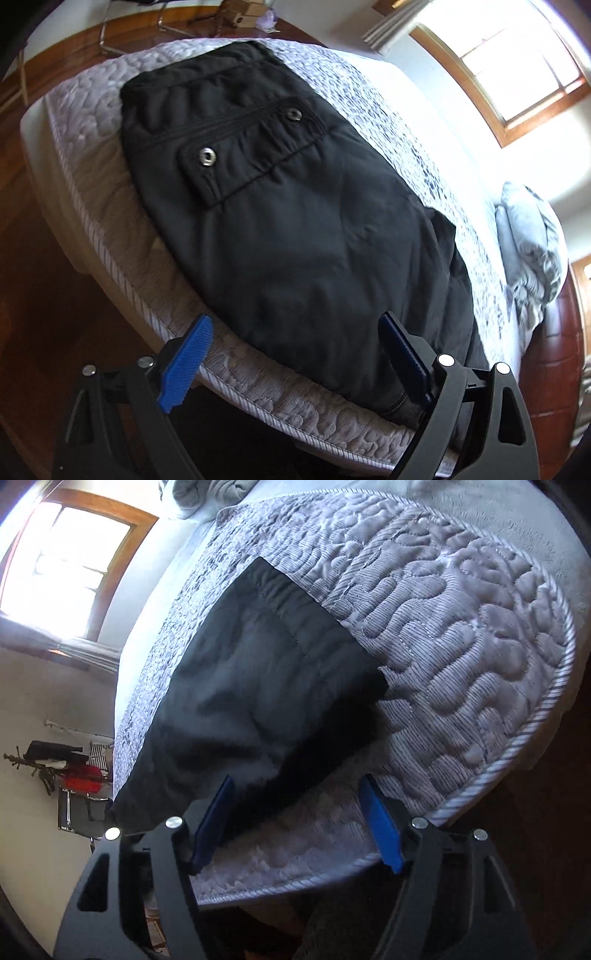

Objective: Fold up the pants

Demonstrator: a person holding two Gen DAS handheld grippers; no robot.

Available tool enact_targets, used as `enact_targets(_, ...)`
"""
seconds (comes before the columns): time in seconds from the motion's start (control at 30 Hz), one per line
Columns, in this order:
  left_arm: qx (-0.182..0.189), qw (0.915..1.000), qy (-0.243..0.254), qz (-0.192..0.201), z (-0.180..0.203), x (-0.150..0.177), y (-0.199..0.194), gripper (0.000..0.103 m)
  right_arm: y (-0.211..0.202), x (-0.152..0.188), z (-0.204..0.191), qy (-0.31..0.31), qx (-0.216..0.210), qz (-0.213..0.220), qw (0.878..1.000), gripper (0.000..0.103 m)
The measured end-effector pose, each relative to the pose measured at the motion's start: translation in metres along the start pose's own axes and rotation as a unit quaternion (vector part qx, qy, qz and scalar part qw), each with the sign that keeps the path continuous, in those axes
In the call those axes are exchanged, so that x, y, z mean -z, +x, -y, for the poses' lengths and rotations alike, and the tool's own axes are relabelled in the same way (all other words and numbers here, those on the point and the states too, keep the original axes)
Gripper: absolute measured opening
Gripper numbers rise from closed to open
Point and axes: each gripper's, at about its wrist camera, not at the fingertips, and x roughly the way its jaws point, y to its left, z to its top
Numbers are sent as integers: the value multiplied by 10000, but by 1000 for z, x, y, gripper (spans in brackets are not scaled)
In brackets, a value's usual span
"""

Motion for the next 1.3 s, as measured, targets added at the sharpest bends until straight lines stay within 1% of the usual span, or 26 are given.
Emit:
enact_targets(0.07, -23, 10000, 27, 23, -2, -2, 0, 91, 5, -4, -1, 61, -23, 13, 10000, 70)
enact_targets(0.13, -29, 10000, 45, -33, -3, -5, 5, 92, 9, -9, -4, 101, -26, 15, 9999, 61)
enact_targets(0.17, -27, 10000, 31, -57, -3, -6, 8, 92, 11, -11, -5, 79, 45, 11, 10000, 54)
enact_targets(0.2, -34, 10000, 5, -76, -3, -7, 11, 92, 11, -14, -7, 31, 107, 9, 9999, 41)
enact_targets(0.23, -50, 9999, -14, -86, -3, -8, 15, 92, 12, -16, -9, 14, 104, 9, 9999, 36)
enact_targets(0.27, -51, 9999, -31, -102, -2, -9, 19, 92, 11, -19, -10, 21, 61, 14, 10000, 25)
enact_targets(0.3, -35, 9999, -48, -125, -2, -10, 23, 92, 9, -23, -13, 0, -17, 29, 10000, 18)
enact_targets(0.37, -74, 9998, -75, -164, 1, -10, 31, 92, 3, -29, -22, -186, -63, 113, 9997, 15)
enact_targets(0.43, -144, 9998, -45, -149, 8, -11, 38, 92, -8, -35, -37, -435, -56, 262, 9987, 14)
enact_targets(0.47, -163, 9998, -32, -145, 12, -10, 41, 92, -17, -39, -43, -482, -125, 382, 9980, 13)
enact_targets(0.53, -103, 9997, -34, -198, 23, -9, 48, 92, -30, -47, -41, -430, -207, 571, 9972, 13)
enact_targets(0.57, -40, 9997, -42, -242, 26, -8, 51, 92, -35, -51, -41, -398, -158, 665, 9969, 13)
enact_targets(0.63, 70, 9994, 72, -328, 37, -4, 60, 92, -40, -55, -32, -313, 108, 784, 9964, 13)
enact_targets(0.73, 74, 9985, 393, -377, 54, 2, 70, 92, -30, -59, -8, 43, 522, 635, 9966, 13)
enact_targets(0.8, 32, 9983, 477, -347, 57, 3, 71, 92, -22, -57, 6, 224, 568, 545, 9966, 13)
enact_targets(0.87, 185, 9988, 316, -324, 48, -1, 68, 91, -22, -55, 15, 277, 517, 558, 9967, 13)
enact_targets(0.93, 314, 9989, 66, -335, 36, -9, 64, 83, -22, -54, 14, 251, 537, 563, 9967, 13)
enact_targets(0.97, 361, 9988, -32, -333, 30, -14, 61, 81, -22, -53, 12, 211, 544, 569, 9967, 13)
enact_targets(1.0, 352, 9991, -36, -247, 26, -16, 56, 80, -25, -53, 9, 164, 531, 590, 9967, 13)
enact_targets(1.07, 145, 9999, 68, 49, 23, -23, 45, 80, -28, -52, 7, 129, 501, 637, 9966, 13)
enact_targets(1.13, 9, 9993, 118, 348, 15, -37, 35, 80, -32, -54, 7, 59, 567, 643, 9963, 13)
enact_targets(1.17, -87, 9989, 135, 434, 12, -43, 33, 78, -34, -52, 5, -21, 629, 652, 9959, 13)
enact_targets(1.2, -130, 9986, 142, 501, 10, -51, 29, 71, -36, -50, 4, -70, 657, 665, 9956, 13)
enact_targets(1.23, -84, 9985, 129, 527, 8, -58, 27, 66, -37, -48, 2, -92, 660, 678, 9955, 13)
enact_targets(1.27, 7, 9984, 100, 562, 8, -66, 26, 64, -39, -46, 1, -98, 638, 687, 9955, 13)
enact_targets(1.3, 13, 9981, 140, 597, 9, -72, 25, 57, -40, -45, 0, -102, 633, 692, 9955, 13)
